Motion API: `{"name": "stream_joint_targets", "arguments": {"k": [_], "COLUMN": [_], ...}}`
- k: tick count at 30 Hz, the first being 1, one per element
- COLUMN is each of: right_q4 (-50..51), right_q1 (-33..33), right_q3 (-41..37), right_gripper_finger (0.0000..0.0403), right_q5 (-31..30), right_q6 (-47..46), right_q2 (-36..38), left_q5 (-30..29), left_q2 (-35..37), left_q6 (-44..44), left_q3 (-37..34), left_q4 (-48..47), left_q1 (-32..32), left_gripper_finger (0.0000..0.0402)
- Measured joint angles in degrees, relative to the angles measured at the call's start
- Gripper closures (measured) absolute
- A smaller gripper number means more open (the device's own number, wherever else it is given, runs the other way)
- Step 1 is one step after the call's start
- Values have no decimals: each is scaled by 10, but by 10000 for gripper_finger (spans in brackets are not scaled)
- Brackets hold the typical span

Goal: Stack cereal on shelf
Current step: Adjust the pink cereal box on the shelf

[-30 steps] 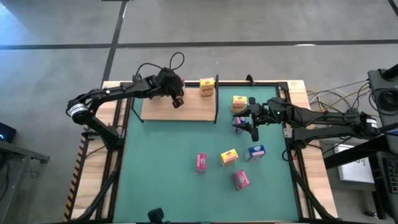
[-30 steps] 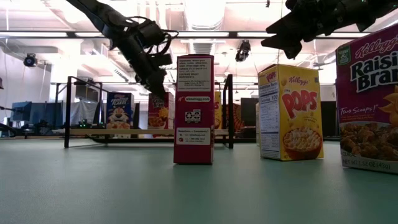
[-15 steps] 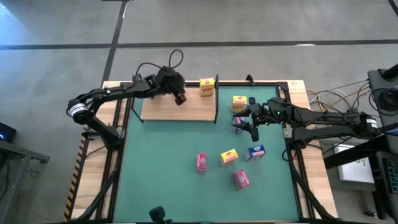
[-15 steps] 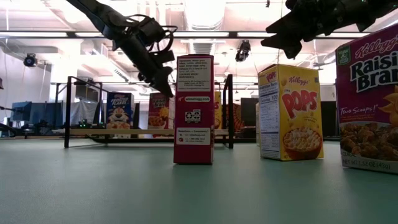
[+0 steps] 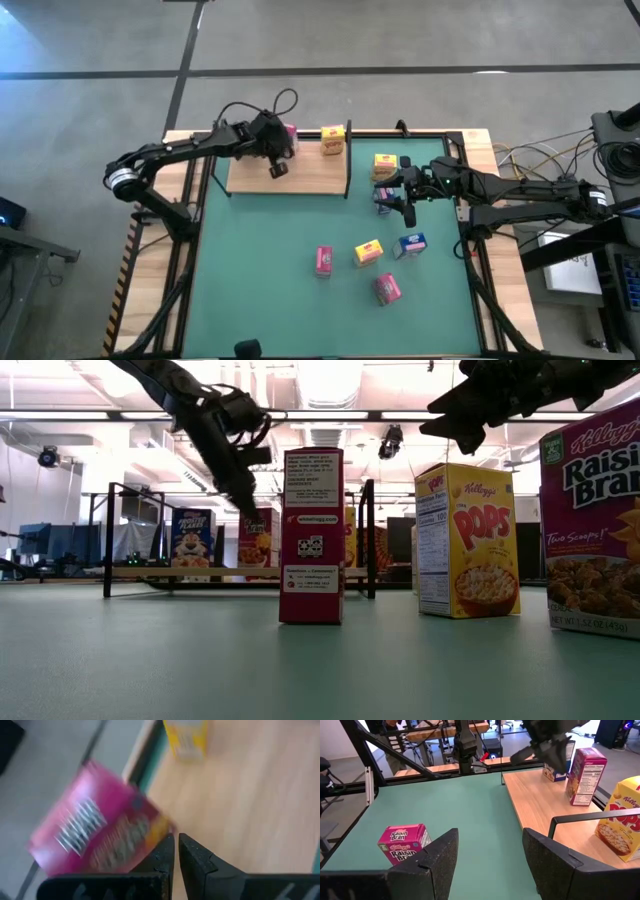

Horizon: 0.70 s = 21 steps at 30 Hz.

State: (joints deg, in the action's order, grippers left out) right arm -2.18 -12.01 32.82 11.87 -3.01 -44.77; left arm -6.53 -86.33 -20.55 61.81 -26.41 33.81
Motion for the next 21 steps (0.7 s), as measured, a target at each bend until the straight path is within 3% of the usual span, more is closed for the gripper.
{"name": "stream_joint_targets", "arguments": {"k": [7, 14, 21], "right_q4": [-1, -1, -2], "right_q1": [0, 0, 0], "right_q3": [0, -1, -1], "right_gripper_finger": [193, 193, 193], "right_q5": [0, 0, 0], "right_q6": [0, 0, 0], "right_q2": [0, -3, -3], "left_q5": [-6, -83, -73], "left_q2": [-40, -69, -63], "left_q6": [-12, 21, 20], "left_q3": [-7, -7, -7], "left_q4": [74, 138, 111], "left_q1": [4, 6, -2], "left_gripper_finger": [393, 393, 393]}}
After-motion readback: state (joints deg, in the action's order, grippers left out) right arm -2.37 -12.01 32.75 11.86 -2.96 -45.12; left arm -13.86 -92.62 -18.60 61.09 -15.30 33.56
